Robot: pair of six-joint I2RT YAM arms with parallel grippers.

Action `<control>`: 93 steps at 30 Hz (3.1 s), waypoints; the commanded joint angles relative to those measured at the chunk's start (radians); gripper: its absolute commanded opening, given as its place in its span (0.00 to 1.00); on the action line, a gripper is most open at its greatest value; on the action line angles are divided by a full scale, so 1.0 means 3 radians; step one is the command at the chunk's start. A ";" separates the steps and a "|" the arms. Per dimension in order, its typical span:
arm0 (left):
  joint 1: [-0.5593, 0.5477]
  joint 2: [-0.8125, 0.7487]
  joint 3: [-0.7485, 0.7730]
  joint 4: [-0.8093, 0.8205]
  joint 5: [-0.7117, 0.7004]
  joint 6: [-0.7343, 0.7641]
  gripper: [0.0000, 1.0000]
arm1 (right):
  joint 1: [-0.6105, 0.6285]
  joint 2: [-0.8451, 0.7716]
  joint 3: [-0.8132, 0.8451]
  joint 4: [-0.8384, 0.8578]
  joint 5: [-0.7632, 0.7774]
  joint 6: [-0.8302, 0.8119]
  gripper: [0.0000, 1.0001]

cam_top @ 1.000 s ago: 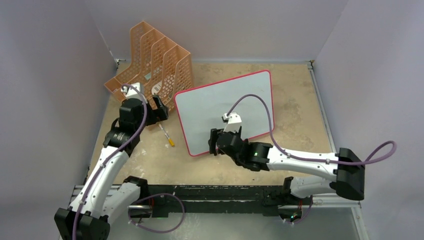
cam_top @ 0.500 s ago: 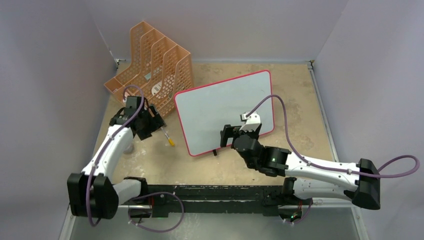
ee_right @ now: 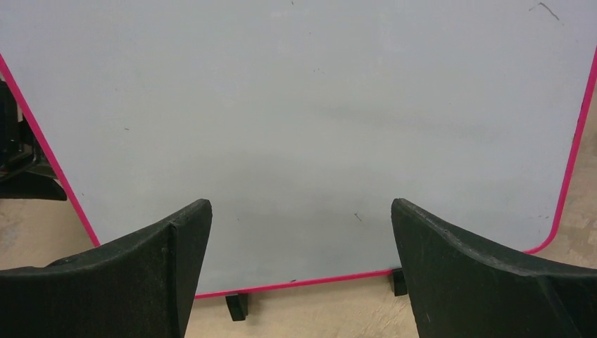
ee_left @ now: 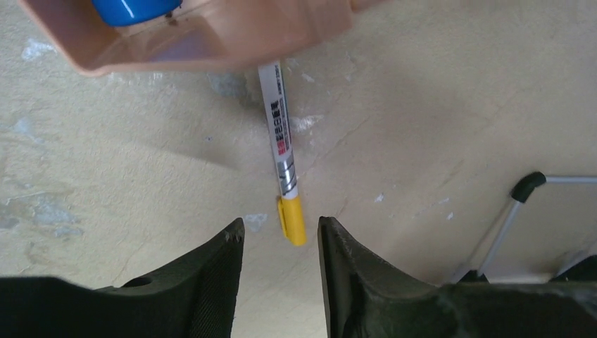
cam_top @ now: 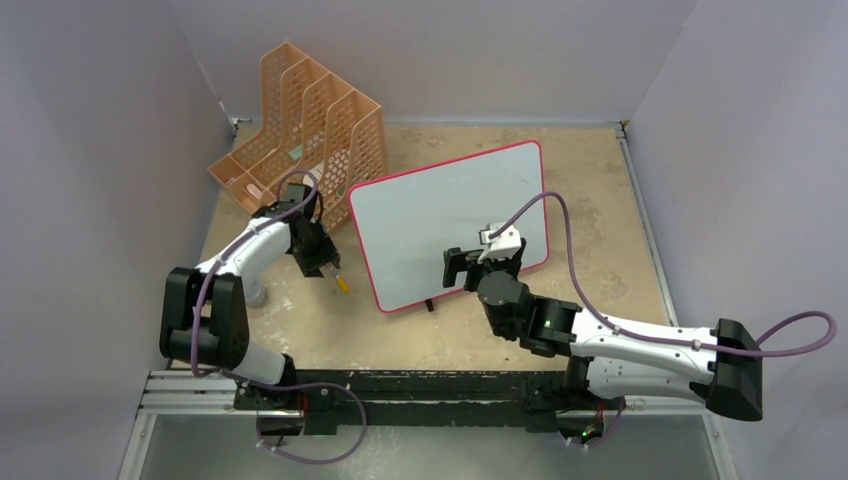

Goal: Write a sentence on the whiteboard
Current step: Open the whiteboard marker at the center of the board.

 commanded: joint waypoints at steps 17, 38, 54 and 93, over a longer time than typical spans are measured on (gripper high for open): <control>-0.0076 0.0696 0.0105 0.0453 -0.0207 -0.0117 0.22 | -0.0098 -0.0085 -0.0065 0.0491 0.0024 -0.0465 0.99; -0.0081 -0.0947 0.0042 0.0154 -0.0242 0.0725 0.00 | -0.0153 0.0077 0.0667 -0.0451 -0.0848 -0.0461 0.99; -0.0086 -0.2212 0.0403 0.0180 0.1040 0.2435 0.00 | -0.0284 0.0304 0.1840 -0.1729 -0.2054 0.0111 0.99; -0.1816 -0.1397 0.1179 0.0240 0.0871 0.4246 0.00 | -0.1260 0.1153 0.2958 -0.1937 -0.4134 0.0051 0.72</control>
